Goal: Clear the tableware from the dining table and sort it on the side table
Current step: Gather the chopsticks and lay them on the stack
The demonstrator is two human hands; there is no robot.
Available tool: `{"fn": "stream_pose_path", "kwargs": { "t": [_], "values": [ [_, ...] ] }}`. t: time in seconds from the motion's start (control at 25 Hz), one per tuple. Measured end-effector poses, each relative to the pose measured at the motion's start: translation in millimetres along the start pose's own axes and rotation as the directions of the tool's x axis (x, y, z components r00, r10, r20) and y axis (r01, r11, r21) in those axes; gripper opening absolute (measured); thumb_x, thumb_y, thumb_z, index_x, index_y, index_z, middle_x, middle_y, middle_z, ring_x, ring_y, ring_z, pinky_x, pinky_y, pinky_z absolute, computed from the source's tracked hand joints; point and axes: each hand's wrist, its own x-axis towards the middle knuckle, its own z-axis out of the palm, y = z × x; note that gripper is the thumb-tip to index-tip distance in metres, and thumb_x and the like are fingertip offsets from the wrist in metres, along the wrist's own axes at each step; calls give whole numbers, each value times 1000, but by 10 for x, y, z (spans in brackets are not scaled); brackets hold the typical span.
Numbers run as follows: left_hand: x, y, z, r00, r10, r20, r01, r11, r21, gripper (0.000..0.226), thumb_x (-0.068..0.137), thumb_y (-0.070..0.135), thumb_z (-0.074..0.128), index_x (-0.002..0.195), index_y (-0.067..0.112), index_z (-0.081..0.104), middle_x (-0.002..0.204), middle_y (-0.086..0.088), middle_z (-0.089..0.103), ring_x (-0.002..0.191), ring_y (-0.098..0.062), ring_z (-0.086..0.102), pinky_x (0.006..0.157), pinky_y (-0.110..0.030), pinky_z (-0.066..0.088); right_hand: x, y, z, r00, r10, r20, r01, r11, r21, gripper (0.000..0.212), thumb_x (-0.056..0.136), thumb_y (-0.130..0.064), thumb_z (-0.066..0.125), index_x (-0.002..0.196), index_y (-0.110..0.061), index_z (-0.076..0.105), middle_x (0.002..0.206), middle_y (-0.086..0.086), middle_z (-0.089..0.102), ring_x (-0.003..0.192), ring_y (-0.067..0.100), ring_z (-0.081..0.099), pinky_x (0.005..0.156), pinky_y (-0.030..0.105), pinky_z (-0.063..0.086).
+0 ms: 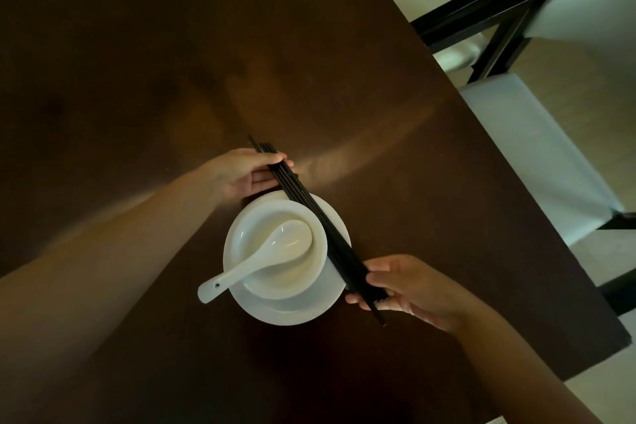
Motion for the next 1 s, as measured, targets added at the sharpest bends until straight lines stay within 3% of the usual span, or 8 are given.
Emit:
{"fn": "stream_pose_path", "kwargs": {
  "t": [0.24,0.4,0.56,0.72,0.84,1.0],
  "values": [
    [-11,-28,12,1000,21,4,-21,999,-25,12,86,6,59,97,6,62,86,-8,76,86,-20,72,62,-26,58,48,37,15,999,-16,-43,12,996,-94,17,91,-10,52,102,-11,66,96,4,74,93,15,70,71,20,55],
    [-62,-73,13,999,-2,32,2,1000,7,13,88,8,56,97,5,65,92,-10,75,89,-20,71,65,-25,58,56,13,49,998,-18,-59,10,991,-132,18,95,-15,46,99,-16,63,93,4,74,90,12,70,72,20,55],
    [-106,-59,53,1000,4,5,-4,1000,-18,24,95,22,47,109,5,58,106,-15,70,99,-24,68,73,-31,59,51,-25,75,998,-34,-52,24,981,-193,20,96,-16,42,101,-16,62,103,10,69,95,17,68,77,24,56],
    [-91,9,118,982,125,-143,-136,989,-66,24,97,26,42,117,13,45,110,-17,64,98,-28,67,74,-36,57,35,-37,82,997,-53,-51,40,973,-226,21,96,-17,43,100,-13,64,100,9,68,95,18,67,81,26,55],
    [-54,63,124,952,237,-192,-231,971,54,29,97,21,41,122,9,47,110,-12,62,100,-23,65,76,-33,55,33,-26,85,996,-55,-69,38,973,-228,21,96,-17,44,102,-13,63,99,8,68,95,18,66,83,26,55],
    [-33,52,136,955,251,-157,-221,958,184,32,98,19,38,122,5,53,114,-11,62,105,-20,62,80,-30,53,15,101,117,982,-38,-183,5,985,-175,22,96,-23,43,107,-14,59,112,12,63,111,23,58,93,29,49]
  ]
}}
